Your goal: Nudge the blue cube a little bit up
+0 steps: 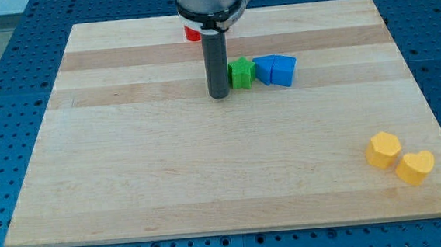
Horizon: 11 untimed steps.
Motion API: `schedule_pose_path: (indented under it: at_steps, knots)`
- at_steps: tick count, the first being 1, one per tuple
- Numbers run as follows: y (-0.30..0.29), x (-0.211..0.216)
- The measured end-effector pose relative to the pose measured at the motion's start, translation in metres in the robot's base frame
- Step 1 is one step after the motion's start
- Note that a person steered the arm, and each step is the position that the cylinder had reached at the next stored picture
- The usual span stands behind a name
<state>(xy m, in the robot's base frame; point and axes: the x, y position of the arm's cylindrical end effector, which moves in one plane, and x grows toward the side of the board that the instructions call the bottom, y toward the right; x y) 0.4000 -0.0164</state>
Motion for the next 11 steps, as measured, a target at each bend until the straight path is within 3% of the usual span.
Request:
schedule_pose_path:
  at_steps: [3,7,11]
  knots:
    - [0.0,0.009]
    - [0.114,0.011]
    - [0.126,0.002]
